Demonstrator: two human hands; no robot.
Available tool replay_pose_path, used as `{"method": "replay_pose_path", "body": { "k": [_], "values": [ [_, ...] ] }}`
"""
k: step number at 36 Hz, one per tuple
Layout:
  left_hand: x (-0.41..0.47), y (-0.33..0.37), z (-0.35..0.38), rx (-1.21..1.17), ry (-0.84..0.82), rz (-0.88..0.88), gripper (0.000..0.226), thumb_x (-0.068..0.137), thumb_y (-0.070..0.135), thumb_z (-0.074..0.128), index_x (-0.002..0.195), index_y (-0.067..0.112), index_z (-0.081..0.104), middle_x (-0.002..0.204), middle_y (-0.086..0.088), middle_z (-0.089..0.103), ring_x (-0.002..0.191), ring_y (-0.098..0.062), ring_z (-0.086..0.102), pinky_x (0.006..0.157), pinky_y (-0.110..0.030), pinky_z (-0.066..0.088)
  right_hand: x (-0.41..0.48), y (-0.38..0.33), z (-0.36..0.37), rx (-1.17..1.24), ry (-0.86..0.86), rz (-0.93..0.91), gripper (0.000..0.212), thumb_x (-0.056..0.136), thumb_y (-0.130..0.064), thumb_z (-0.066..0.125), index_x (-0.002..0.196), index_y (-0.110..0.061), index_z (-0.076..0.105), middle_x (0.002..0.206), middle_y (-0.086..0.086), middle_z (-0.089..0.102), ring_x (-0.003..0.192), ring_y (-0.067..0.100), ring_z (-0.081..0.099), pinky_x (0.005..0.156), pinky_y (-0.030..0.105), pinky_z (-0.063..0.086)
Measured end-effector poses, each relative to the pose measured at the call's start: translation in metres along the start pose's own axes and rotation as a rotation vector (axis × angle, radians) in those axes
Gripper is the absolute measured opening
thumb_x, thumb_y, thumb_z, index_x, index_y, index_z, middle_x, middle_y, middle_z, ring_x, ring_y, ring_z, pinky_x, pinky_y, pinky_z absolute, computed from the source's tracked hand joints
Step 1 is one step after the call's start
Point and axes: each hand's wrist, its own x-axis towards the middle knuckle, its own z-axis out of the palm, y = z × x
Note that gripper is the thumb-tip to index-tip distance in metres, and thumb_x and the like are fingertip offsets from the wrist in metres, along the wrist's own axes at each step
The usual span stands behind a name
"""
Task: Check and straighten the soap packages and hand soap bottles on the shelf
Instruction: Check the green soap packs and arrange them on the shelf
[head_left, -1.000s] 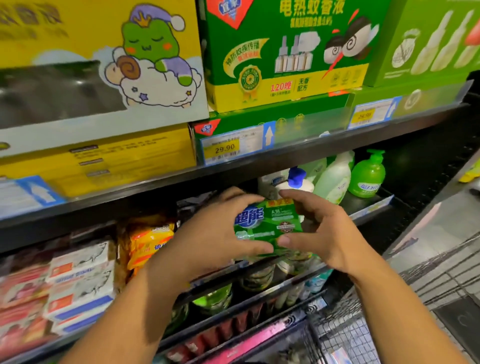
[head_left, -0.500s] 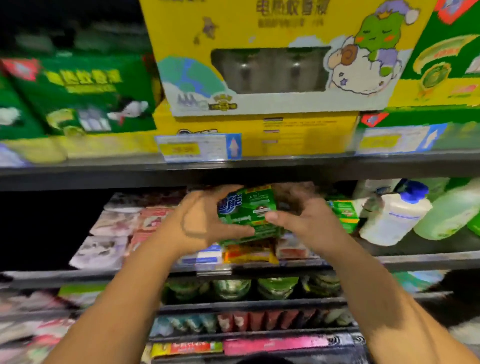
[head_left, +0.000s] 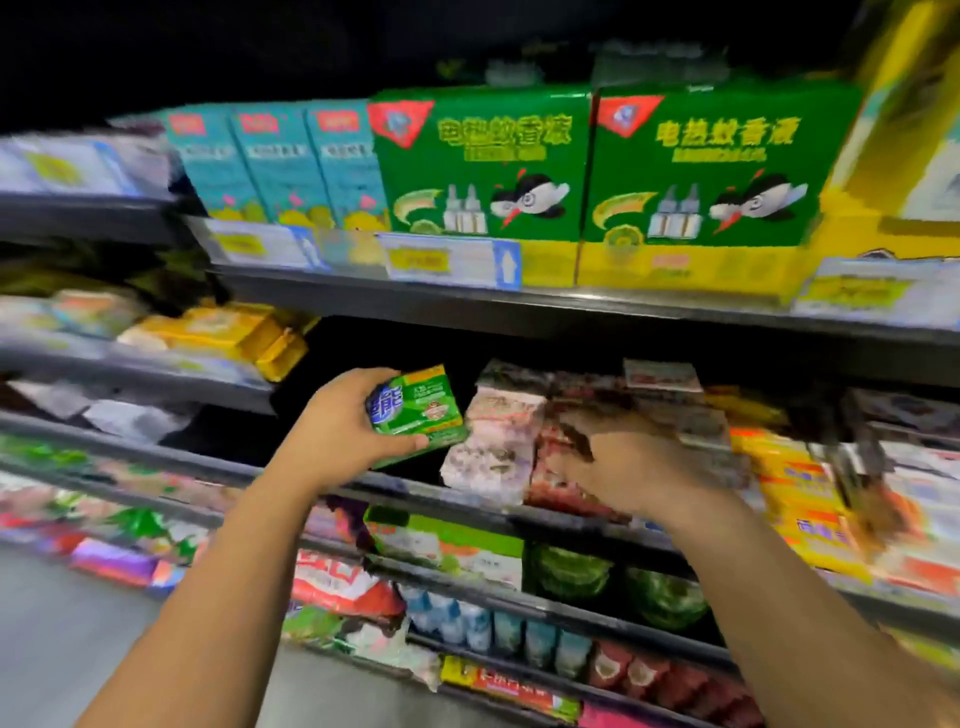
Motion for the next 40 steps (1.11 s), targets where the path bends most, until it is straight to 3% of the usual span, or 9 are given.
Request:
{"method": "replay_pose_path", "body": {
  "k": [5,11,14,19,24,29,34,37,40],
  "values": [
    [0.004,-0.044,0.001,-0.028,-0.041,-0.037,0.071,0.064,0.021,0.093,0.124,0.008,0.060,0.107,-0.002,0.058,0.093,-0.017,0.061,0.084,-0.028,0.048,0.019,-0.020,0.026,-0.028,0.011,-0.021,0.053,0.096,-0.062,0.043,0.144,-0.041,0.038,0.145,0.002,0.051,0.125,0.028,0.052,0.094,0.035,0.048],
    [0.025,-0.073,0.013,-0.072,-0.138,0.012,0.079,0.066,0.025,0.092,0.133,0.009,0.054,0.113,-0.003,0.054,0.101,-0.018,0.058,0.091,-0.033,0.048,0.030,-0.035,0.049,0.074,-0.015,-0.001,0.054,0.099,-0.062,0.034,0.149,-0.047,0.021,0.157,-0.003,0.035,0.135,0.027,0.044,0.098,0.039,0.045],
    [0.040,-0.081,0.015,-0.004,-0.194,0.090,0.087,0.060,0.043,0.089,0.135,0.017,0.053,0.116,0.000,0.053,0.109,-0.021,0.053,0.100,-0.040,0.045,0.034,-0.036,0.054,0.106,-0.005,0.024,0.062,0.097,-0.067,0.031,0.153,-0.048,0.011,0.166,-0.013,0.004,0.151,0.023,0.020,0.116,0.045,0.031],
    [0.054,-0.091,0.026,0.051,-0.346,0.149,0.079,0.068,0.035,0.089,0.136,0.025,0.049,0.118,0.010,0.049,0.114,-0.015,0.047,0.099,-0.033,0.040,0.029,-0.036,0.056,0.094,-0.022,0.030,0.061,0.100,-0.065,0.022,0.155,-0.049,0.000,0.165,-0.017,-0.010,0.154,0.017,0.001,0.122,0.038,0.012],
    [0.050,-0.099,0.034,-0.095,-0.488,0.073,0.068,0.077,0.019,0.084,0.133,0.030,0.046,0.124,0.007,0.050,0.115,-0.013,0.052,0.088,-0.011,0.040,0.024,-0.037,0.060,0.094,-0.014,0.027,0.060,0.101,-0.063,0.019,0.154,-0.049,-0.005,0.163,-0.021,-0.013,0.153,0.014,-0.004,0.122,0.037,0.010],
    [0.046,-0.096,0.031,0.022,-0.532,0.062,0.077,0.085,0.040,0.075,0.150,0.033,0.034,0.144,0.012,0.037,0.138,-0.016,0.026,0.110,-0.027,0.025,0.025,-0.035,0.063,0.087,-0.004,0.028,0.060,0.101,-0.063,0.019,0.155,-0.049,-0.003,0.164,-0.019,-0.012,0.153,0.013,-0.005,0.122,0.037,0.009],
    [0.030,-0.091,0.044,0.226,-0.451,0.034,0.080,0.090,0.065,0.048,0.156,0.040,0.010,0.162,0.021,0.001,0.151,-0.017,-0.010,0.123,-0.042,0.003,0.026,-0.034,0.062,0.099,-0.008,0.013,0.062,0.100,-0.064,0.020,0.156,-0.047,0.000,0.165,-0.018,-0.009,0.154,0.013,-0.004,0.124,0.038,0.013],
    [0.025,-0.088,0.049,0.303,-0.378,0.076,0.084,0.086,0.077,0.026,0.157,0.035,0.012,0.164,0.015,0.004,0.152,-0.016,-0.007,0.124,-0.046,0.002,0.027,-0.035,0.058,0.099,0.006,0.004,0.061,0.100,-0.064,0.023,0.156,-0.047,0.006,0.166,-0.016,-0.002,0.154,0.014,0.002,0.122,0.035,0.013],
    [0.023,-0.076,0.050,0.293,-0.315,0.109,0.090,0.083,0.083,0.020,0.152,0.027,0.034,0.160,0.005,0.028,0.150,-0.018,0.018,0.123,-0.043,0.013,0.024,-0.037,0.046,0.062,0.020,-0.020,0.059,0.100,-0.063,0.031,0.155,-0.046,0.018,0.165,-0.014,0.012,0.151,0.017,0.017,0.116,0.033,0.026]
  ]
}}
